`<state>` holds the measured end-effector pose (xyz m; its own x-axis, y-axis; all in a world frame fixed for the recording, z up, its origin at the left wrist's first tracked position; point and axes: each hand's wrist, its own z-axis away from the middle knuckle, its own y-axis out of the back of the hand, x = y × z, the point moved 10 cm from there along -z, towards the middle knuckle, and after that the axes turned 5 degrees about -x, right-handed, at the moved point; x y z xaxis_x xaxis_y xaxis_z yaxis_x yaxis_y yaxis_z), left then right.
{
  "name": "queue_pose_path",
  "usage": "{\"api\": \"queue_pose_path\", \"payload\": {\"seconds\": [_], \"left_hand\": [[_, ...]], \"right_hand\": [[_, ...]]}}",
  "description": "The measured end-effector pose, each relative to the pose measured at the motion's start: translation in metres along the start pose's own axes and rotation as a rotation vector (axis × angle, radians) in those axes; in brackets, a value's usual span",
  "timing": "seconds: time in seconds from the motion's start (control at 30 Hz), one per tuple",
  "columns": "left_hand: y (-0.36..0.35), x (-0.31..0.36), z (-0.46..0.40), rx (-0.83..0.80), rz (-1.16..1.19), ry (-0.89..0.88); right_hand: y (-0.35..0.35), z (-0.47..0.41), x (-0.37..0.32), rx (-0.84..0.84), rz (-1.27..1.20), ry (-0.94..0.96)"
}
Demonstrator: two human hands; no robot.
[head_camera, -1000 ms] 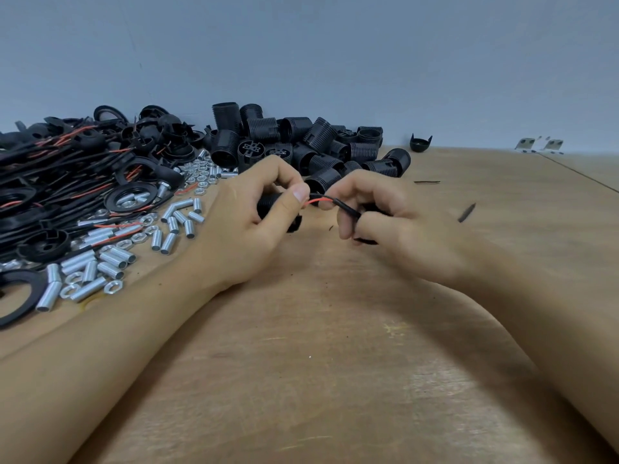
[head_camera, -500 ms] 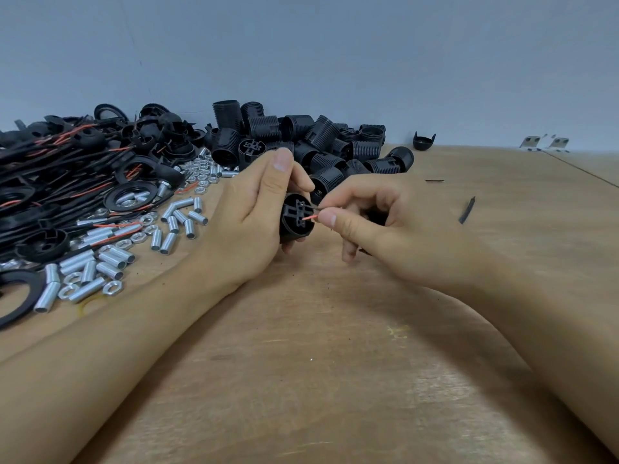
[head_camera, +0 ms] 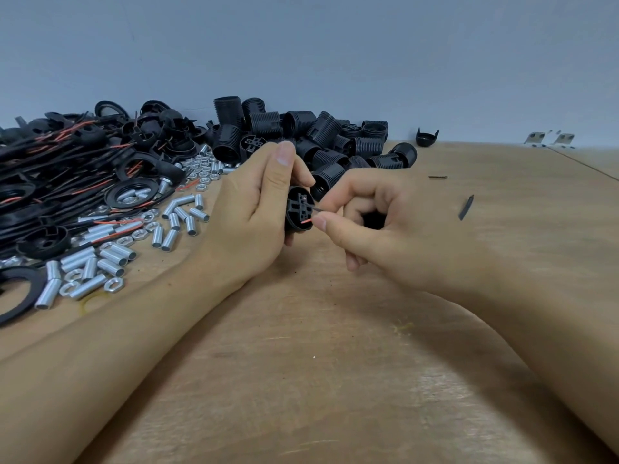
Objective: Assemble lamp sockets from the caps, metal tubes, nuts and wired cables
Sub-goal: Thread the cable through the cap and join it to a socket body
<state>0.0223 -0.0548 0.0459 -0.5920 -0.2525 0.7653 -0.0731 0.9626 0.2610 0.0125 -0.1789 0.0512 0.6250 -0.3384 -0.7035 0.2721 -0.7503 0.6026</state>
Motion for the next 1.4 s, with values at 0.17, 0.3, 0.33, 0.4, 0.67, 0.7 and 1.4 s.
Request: {"api": "queue_pose_path", "payload": {"seconds": [0.17, 0.3, 0.33, 0.4, 0.67, 0.7, 1.4], "left_hand": [[0.000, 0.000, 0.000, 0.004, -0.004, -0.002], [0.000, -0.001, -0.001, 0.006, -0.007, 0.000], [0.000, -0.001, -0.001, 0.009, -0.013, -0.002], [0.001, 0.000, -0.001, 0.022, -0.029, -0.006], [0.001, 0.008, 0.000, 0.055, -0.188, -0.052], [0.002, 0.009, 0.000, 0.065, -0.196, -0.053], [0.009, 0.027, 0.007, 0.175, -0.371, -0.182]], "right_hand": [[0.004, 0.001, -0.002, 0.069, 0.013, 0.017], [0.006, 0.000, -0.003, 0.084, 0.037, 0.013], [0.006, 0.000, -0.004, 0.087, 0.062, 0.021], [0.004, 0.000, -0.007, 0.097, 0.108, 0.039], [0.001, 0.001, -0.012, 0.114, 0.161, 0.054], [0.001, 0.001, -0.011, 0.113, 0.159, 0.046], [-0.003, 0.001, -0.011, 0.117, 0.124, -0.009]]}}
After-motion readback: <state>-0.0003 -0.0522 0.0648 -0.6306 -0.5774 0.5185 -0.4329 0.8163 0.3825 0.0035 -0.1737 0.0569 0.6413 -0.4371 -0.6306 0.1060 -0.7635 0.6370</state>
